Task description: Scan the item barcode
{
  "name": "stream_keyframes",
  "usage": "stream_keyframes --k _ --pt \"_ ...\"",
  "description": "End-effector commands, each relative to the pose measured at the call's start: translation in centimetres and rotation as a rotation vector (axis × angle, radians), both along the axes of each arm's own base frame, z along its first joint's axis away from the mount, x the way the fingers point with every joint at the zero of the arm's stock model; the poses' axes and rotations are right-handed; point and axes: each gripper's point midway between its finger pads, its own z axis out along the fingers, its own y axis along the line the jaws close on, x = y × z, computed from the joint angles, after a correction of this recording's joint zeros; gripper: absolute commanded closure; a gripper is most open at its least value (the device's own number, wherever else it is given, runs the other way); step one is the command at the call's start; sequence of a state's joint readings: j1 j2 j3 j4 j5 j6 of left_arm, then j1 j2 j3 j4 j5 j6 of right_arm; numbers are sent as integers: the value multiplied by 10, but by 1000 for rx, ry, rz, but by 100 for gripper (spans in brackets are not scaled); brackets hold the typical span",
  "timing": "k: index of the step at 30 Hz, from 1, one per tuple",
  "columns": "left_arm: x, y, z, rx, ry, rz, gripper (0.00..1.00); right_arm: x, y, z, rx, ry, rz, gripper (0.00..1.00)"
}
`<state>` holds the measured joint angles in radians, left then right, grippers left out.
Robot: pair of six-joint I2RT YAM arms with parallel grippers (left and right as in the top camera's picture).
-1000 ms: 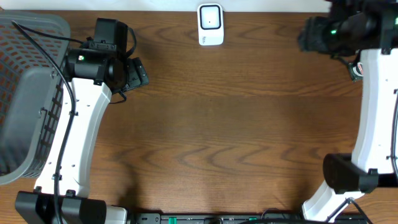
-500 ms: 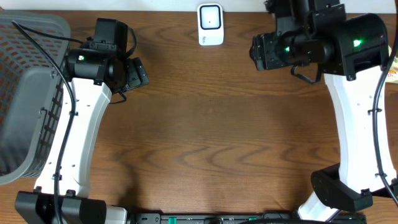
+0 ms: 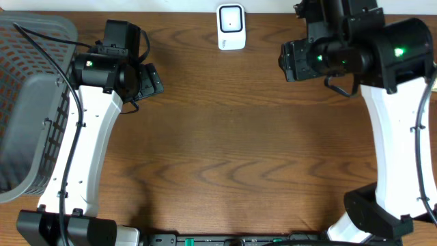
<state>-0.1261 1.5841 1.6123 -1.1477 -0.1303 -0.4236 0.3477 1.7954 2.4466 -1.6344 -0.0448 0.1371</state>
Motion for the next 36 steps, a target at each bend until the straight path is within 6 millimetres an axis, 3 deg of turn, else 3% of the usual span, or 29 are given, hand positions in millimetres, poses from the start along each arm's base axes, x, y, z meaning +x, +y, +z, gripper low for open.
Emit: stream_keyframes --k 1,10,12,14,16,24,29,32,36 --pt "1 2 2 4 -5 16 2 -15 -5 19 -2 -58 16 31" --pt "1 2 2 4 -5 16 2 -44 -16 45 35 -113 -4 25" --pt "1 2 2 4 -5 16 2 -58 -18 48 36 -109 1 18" --pt "1 2 2 4 -5 16 2 -67 -18 50 37 -116 14 1" --pt "1 2 2 4 -5 16 2 -77 -20 49 26 -115 17 1" --pt "1 2 2 4 -5 16 2 -110 -42 21 -8 -110 -31 1" --pt "1 2 2 4 -5 16 2 -129 -46 0 80 -241 -31 1" --pt "1 2 2 4 -5 16 2 -141 -51 -18 166 -314 -84 1" --pt "1 2 2 4 -5 16 2 -157 -58 -49 206 -283 -137 1"
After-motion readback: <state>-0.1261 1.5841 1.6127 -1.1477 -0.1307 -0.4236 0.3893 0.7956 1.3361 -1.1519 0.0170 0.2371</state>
